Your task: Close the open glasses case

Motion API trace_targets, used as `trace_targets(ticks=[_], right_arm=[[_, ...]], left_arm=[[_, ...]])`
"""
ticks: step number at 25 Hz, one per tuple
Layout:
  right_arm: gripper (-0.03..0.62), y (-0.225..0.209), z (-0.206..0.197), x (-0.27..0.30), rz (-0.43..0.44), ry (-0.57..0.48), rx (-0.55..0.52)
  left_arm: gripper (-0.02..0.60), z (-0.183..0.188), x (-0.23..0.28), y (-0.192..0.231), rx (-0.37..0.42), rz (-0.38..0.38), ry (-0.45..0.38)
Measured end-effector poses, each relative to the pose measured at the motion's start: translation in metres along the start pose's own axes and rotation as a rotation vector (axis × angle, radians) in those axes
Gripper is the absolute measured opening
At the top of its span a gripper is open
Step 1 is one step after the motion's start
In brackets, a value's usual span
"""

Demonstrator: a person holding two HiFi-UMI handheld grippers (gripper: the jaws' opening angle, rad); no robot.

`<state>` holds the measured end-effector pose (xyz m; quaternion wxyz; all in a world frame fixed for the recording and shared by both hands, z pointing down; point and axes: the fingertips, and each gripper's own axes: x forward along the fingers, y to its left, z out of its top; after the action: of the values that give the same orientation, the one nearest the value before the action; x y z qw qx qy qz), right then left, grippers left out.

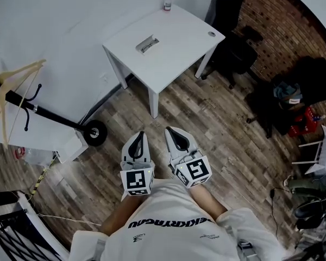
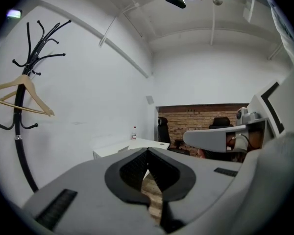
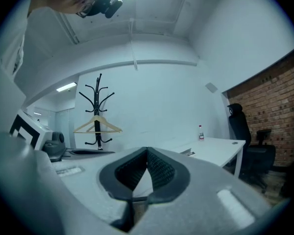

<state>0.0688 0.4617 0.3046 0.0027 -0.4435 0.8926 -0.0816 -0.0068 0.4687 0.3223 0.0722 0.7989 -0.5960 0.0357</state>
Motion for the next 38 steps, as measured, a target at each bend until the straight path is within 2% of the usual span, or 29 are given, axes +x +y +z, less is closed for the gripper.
trace_targets(ticks=[10, 18, 27, 38], right_arm=[[-0.003, -0.052, 0.036, 0.145, -0.112, -0.015, 0.003], [-0.003, -0.086, 0.045, 0.228, -0.204, -0.016, 0.006], [-0.003, -0.134, 0.033, 0.266, -0.236, 0.028, 0.063], [-0.003, -0.241, 0.032, 0.316, -0.15, 0.058, 0.092]], left_arm=[[-0.003, 0.041, 0.129, 0.088, -0.001, -0.097, 0.0], [-0.003, 0.046, 0.209, 0.149, -0.028, -0.153, 0.036], [-0.003, 0.027, 0.272, 0.154, -0.077, -0.182, 0.11], [-0.003, 0.026, 0.379, 0.128, -0.109, -0.098, 0.159]])
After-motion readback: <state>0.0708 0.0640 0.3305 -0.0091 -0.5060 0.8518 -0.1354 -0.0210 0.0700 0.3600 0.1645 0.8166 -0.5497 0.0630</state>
